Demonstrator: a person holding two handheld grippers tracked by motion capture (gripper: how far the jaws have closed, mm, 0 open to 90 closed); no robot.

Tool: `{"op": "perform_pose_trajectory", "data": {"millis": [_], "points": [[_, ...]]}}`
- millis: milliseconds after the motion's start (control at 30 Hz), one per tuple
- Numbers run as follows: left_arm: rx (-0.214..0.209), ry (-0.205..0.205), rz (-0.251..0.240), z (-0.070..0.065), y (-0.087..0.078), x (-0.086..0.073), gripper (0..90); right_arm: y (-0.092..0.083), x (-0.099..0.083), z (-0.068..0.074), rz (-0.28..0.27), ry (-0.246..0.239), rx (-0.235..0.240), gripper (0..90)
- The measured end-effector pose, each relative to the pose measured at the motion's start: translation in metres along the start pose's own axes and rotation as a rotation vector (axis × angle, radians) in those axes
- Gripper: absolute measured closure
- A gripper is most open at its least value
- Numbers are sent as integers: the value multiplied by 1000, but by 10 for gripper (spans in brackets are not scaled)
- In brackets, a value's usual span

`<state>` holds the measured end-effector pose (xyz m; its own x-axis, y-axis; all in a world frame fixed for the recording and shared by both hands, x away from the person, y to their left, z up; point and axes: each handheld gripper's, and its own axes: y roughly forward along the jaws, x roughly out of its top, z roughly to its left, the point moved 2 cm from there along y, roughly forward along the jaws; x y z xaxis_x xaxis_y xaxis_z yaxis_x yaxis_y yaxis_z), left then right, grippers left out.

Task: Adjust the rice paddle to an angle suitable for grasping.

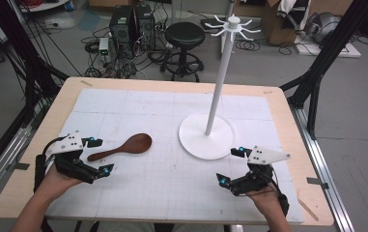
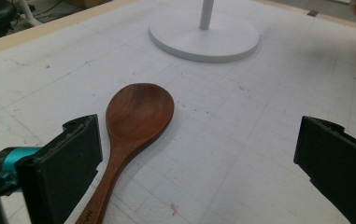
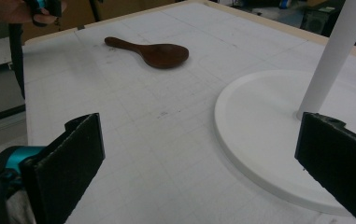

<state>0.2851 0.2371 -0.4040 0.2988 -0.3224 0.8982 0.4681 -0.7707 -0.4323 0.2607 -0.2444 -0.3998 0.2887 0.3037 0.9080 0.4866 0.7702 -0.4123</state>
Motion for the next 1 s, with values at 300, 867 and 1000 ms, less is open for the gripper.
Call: {"op": "perform_pose_trajectory", "data": {"millis": [300,867,1000], "points": [[38,37,109,3,6,3,17,-2,-1,-1,-1,0,0,3],[65,73,334,16,14,5,18,-3,-3,-2,11,-2,4,3],[50,78,361,19,15,7,17,-3,-3,-2,12,-2,5,3]]}}
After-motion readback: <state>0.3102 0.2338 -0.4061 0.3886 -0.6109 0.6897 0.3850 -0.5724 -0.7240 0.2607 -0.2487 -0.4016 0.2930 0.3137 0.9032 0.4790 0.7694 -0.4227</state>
